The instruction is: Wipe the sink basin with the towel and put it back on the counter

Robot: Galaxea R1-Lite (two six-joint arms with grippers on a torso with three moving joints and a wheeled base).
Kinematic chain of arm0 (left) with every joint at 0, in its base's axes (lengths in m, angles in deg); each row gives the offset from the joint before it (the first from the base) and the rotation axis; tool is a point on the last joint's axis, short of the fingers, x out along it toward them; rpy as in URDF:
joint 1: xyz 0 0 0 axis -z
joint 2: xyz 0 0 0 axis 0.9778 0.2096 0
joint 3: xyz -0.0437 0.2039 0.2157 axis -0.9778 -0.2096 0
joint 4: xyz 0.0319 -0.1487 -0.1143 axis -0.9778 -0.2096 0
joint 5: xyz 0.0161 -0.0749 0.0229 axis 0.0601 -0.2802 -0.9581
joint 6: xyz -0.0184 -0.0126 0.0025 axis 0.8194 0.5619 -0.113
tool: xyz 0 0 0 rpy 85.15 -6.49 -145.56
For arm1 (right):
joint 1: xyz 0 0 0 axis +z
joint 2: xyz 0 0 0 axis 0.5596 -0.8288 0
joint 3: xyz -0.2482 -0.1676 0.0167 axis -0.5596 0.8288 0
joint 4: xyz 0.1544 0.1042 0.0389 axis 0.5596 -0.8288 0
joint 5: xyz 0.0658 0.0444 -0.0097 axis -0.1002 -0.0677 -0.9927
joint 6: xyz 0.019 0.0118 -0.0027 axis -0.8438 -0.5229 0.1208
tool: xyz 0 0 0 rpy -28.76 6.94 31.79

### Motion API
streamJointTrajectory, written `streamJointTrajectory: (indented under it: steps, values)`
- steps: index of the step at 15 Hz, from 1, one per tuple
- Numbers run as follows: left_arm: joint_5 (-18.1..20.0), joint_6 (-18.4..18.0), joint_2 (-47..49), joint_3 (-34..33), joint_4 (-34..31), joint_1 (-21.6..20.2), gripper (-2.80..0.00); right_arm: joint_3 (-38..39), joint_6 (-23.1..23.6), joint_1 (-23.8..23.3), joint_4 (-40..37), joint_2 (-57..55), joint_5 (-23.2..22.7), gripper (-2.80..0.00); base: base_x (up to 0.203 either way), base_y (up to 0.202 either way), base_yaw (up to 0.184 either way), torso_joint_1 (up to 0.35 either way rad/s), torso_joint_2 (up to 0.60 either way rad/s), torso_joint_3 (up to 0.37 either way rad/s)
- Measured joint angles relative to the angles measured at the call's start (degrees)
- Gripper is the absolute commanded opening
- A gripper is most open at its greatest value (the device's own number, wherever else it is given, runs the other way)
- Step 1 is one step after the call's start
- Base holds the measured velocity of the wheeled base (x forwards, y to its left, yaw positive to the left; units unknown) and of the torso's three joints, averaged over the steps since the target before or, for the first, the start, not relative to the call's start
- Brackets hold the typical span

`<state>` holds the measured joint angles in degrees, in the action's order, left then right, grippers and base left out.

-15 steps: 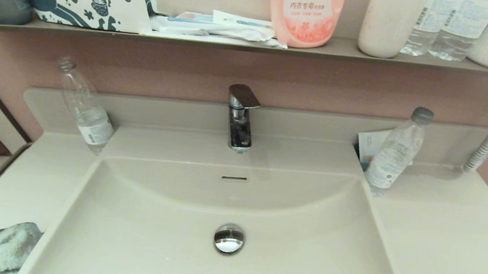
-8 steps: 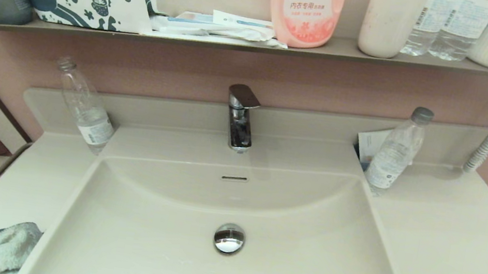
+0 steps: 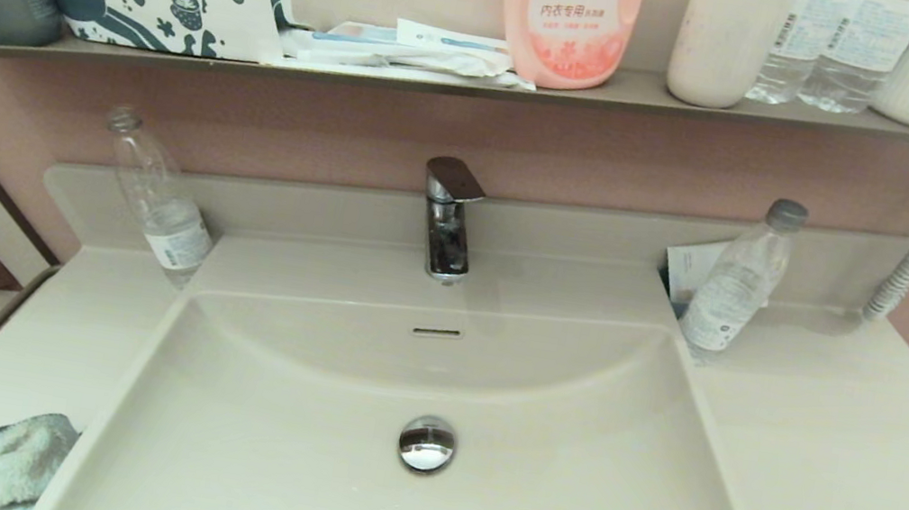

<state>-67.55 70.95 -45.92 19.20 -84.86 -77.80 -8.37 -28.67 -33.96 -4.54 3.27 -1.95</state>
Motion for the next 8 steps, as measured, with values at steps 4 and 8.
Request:
streamJointTrajectory:
  steps: [4,8]
  values:
    - [1.67,-1.39,-0.02,-1.10,1.63,0.00,-2.80,0.00,0.00,0.00,0.00,0.00,-0.04,-2.80,0.000,0.000,0.000,0.000,0.00,0.000]
    - [1.76,-1.61,-0.02,-1.19,1.71,0.00,-2.80,0.00,0.00,0.00,0.00,0.00,0.00,-2.80,0.000,0.000,0.000,0.000,0.00,0.000]
